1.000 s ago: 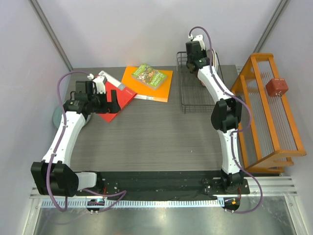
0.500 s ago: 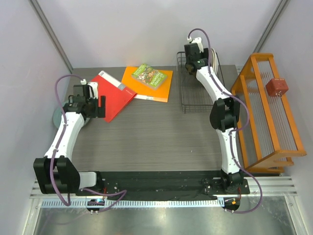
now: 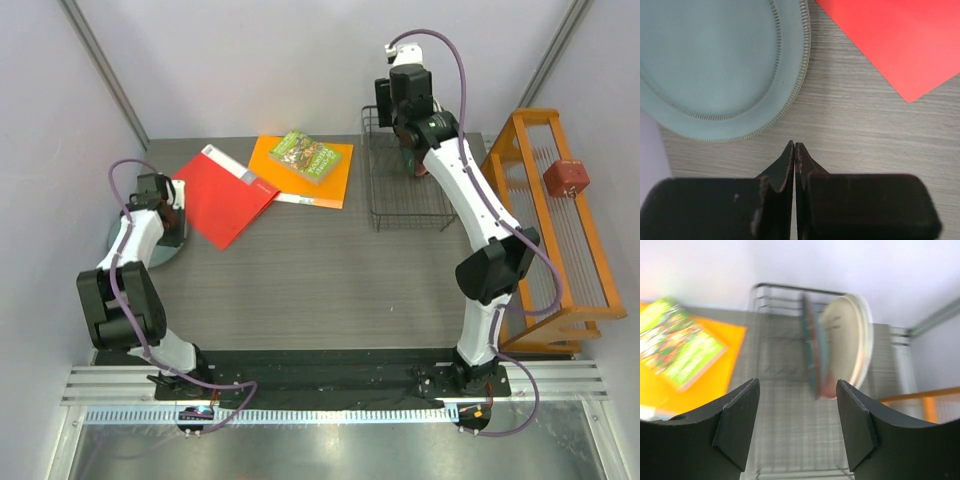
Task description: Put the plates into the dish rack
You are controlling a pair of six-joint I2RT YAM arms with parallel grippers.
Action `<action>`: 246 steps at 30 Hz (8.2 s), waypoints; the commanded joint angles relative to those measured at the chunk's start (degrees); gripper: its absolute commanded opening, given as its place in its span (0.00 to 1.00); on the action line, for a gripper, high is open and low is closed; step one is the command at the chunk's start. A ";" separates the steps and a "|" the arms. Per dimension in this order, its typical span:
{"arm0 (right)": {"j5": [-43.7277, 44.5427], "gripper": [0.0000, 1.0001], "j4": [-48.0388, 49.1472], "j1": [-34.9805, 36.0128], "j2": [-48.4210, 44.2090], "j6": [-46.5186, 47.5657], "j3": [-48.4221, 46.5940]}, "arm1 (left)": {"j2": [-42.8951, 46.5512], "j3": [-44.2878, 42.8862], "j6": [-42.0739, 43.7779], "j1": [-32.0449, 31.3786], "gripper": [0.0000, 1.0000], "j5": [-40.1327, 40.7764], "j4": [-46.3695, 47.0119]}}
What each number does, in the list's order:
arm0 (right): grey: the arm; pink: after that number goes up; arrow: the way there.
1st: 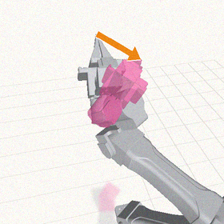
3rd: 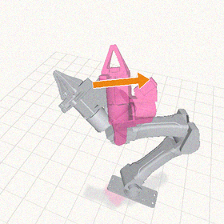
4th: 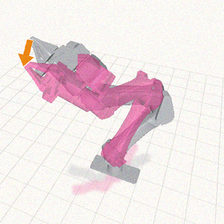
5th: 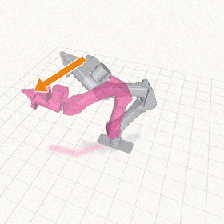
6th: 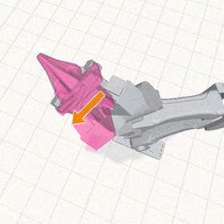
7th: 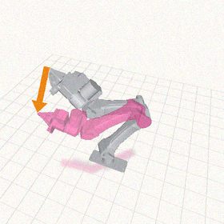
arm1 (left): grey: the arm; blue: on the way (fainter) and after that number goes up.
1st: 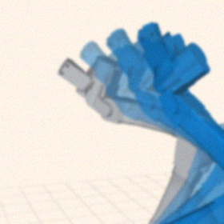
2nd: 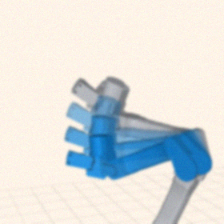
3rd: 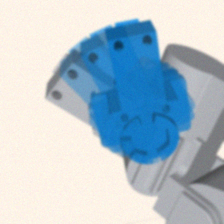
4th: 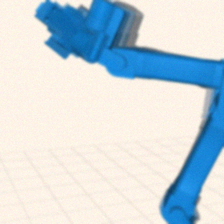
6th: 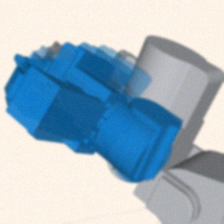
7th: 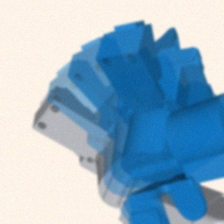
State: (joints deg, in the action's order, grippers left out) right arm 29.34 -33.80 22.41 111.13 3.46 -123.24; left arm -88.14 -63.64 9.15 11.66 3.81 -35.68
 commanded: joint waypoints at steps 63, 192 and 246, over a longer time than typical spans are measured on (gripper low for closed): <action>-30.75 0.73 4.71 3.69 -18.93 -6.28 38.77 | -18.21 -5.79 16.08 -29.49 0.00 -3.64 -14.68; 1.40 0.01 2.34 5.54 12.26 5.59 -23.53 | 20.02 -5.10 -18.29 -10.78 0.99 -23.59 -5.19; 17.77 0.01 1.55 0.26 18.50 7.17 -14.40 | 18.44 0.18 -19.26 -11.13 1.00 -22.63 -1.50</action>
State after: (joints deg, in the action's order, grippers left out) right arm 43.81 -37.65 22.37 131.66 11.92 -137.34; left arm -70.04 -63.81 -10.24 0.75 -19.46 -39.22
